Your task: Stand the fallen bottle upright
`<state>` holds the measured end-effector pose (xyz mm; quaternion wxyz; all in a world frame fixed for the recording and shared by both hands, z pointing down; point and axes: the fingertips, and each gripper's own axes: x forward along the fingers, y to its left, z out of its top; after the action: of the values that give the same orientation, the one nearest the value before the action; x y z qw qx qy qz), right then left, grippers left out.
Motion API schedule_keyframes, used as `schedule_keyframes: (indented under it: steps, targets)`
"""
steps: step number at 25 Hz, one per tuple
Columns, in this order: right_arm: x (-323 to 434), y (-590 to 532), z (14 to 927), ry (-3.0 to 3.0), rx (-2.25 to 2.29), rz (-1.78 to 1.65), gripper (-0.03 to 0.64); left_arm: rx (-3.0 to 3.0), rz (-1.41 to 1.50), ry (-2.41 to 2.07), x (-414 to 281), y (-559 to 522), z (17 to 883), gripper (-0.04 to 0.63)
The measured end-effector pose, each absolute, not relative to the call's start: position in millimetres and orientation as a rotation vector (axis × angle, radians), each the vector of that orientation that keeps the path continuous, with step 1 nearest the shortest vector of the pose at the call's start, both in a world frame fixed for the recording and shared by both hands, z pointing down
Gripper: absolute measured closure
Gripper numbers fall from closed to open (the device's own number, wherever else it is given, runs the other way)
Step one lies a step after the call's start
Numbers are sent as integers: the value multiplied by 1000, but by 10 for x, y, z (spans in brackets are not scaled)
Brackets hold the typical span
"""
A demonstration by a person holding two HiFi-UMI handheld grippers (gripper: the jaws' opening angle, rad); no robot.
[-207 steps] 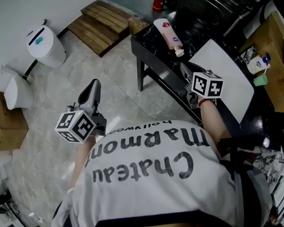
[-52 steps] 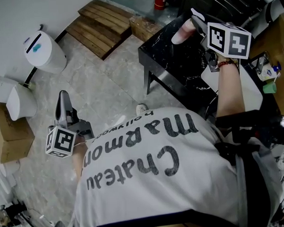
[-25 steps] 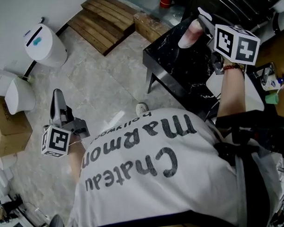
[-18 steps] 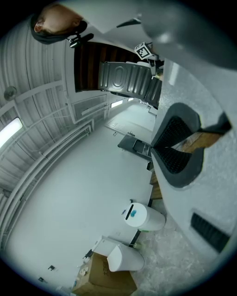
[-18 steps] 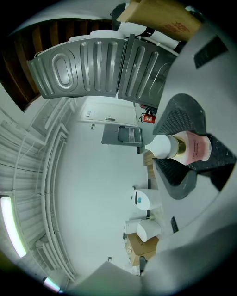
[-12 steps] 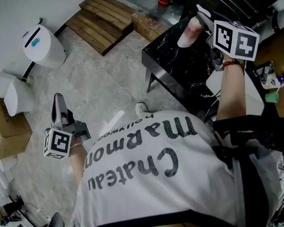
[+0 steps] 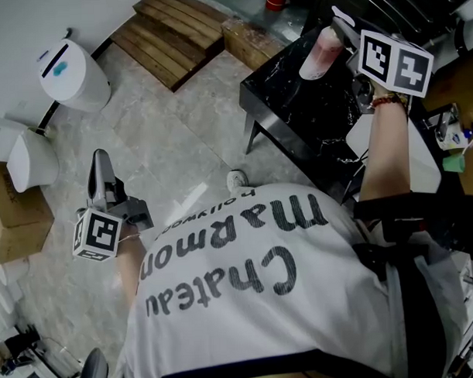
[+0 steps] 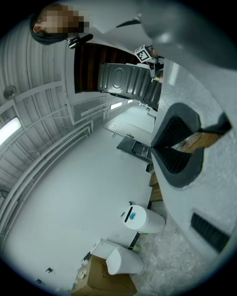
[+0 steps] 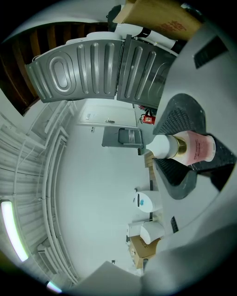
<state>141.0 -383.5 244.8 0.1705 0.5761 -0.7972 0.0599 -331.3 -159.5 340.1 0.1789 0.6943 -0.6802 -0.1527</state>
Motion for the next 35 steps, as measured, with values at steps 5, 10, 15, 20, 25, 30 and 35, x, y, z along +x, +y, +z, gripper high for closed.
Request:
schedule_keyframes:
  steps: [5, 10, 15, 20, 25, 30, 35]
  targets:
    - [1401, -3890, 2447, -2256, 1640, 182, 459, 1956, -452, -1935, -3398, -1643, 3380, 580]
    - [1413, -3917, 2414, -2263, 1639, 204, 459, 1940, -436, -1936, -3460, -1704, 3417, 580]
    - [1439, -3926, 2426, -2271, 1643, 225, 457, 1937, -419, -1920, -3461, -1780, 3478, 580]
    - [1446, -3967, 2436, -2297, 1629, 228, 456, 1965, -405, -1911, -3450, -1957, 3438, 580]
    - [1447, -4087, 2470, -2344, 1584, 237, 456, 1978, -387, -1909, -3447, -2211, 3408, 580]
    - [1429, -4008, 2438, -2398, 1563, 293, 456, 1985, -400, -1898, -3455, -2337, 3361, 580]
    - [1423, -4046, 2451, -2415, 1523, 304, 456, 2025, -373, -1852, -3330, -2697, 3378, 580]
